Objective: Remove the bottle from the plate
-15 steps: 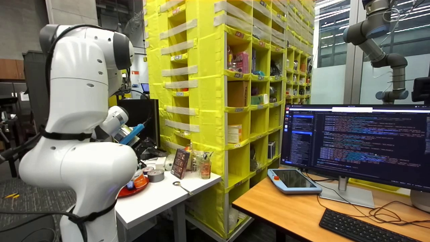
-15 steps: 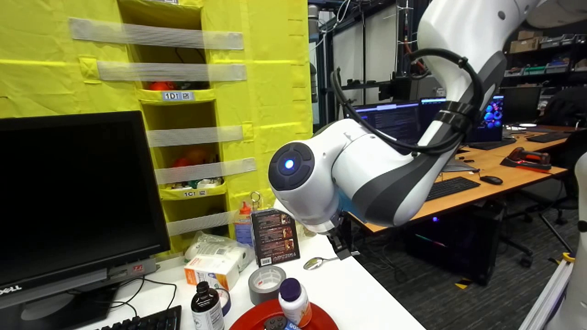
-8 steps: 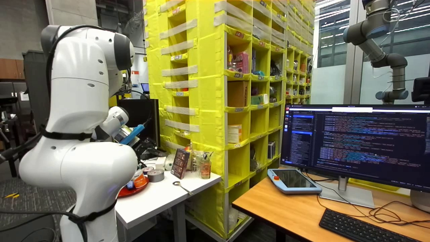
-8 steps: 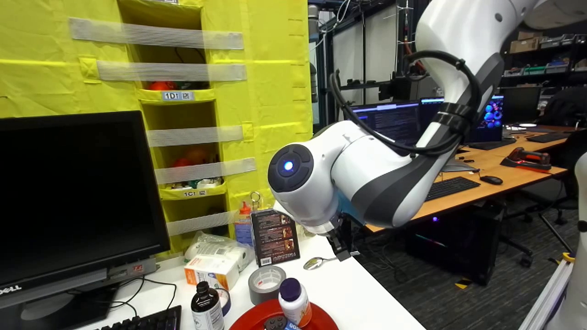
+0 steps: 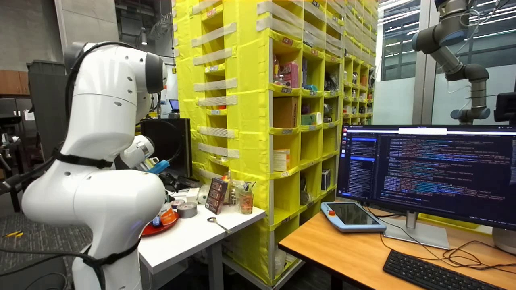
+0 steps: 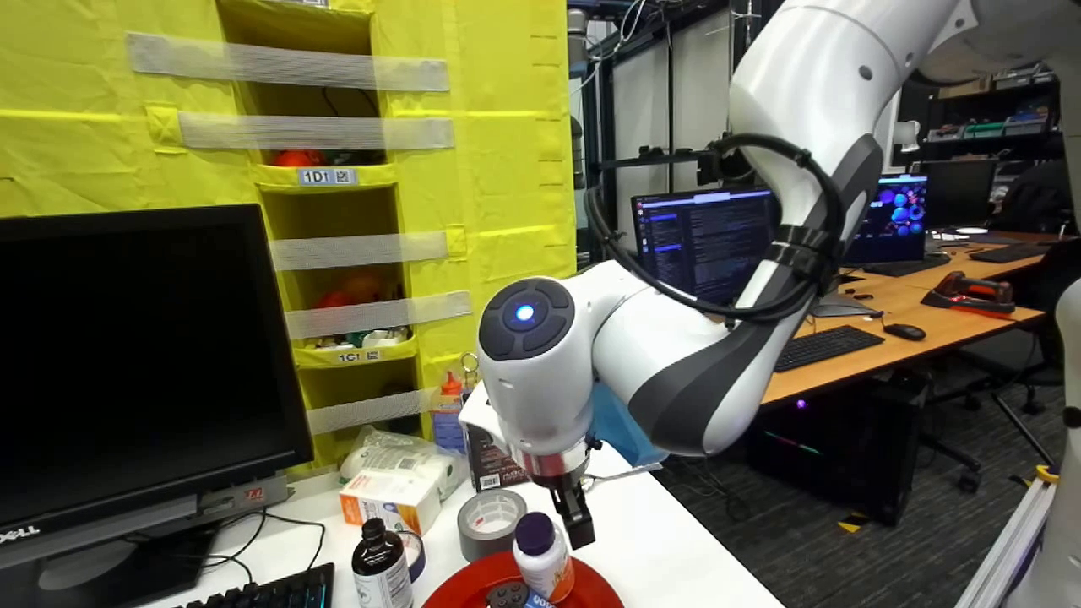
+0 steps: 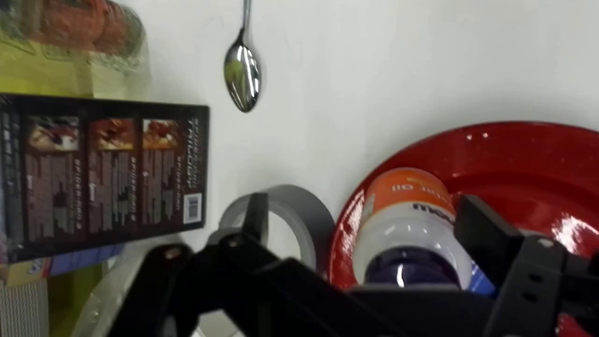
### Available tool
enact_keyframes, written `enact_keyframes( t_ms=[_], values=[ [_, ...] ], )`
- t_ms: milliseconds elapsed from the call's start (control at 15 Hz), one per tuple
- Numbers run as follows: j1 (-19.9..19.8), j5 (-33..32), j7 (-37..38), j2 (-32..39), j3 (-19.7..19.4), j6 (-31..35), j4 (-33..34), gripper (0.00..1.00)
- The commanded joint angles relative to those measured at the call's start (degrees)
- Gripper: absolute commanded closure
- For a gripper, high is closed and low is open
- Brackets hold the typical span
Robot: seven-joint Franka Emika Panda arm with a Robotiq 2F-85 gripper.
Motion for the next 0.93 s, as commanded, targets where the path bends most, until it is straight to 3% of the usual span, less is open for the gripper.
enact_keyframes(
  t_ms=[0,133,200,400,867],
  values=[
    [2.3,0.0,0.6,4.8,-0.7,2.5,4.7,0.00],
    [3.3,0.2,0.3,6.2,-1.0,3.1,6.6,0.00],
    [3.8,0.0,0.5,6.8,-1.3,2.9,7.4,0.25],
    [4.7,-0.3,1.3,7.6,-2.2,2.7,8.9,0.39],
    [5.3,-0.6,3.6,7.3,-4.1,2.2,9.6,0.94]
  ],
)
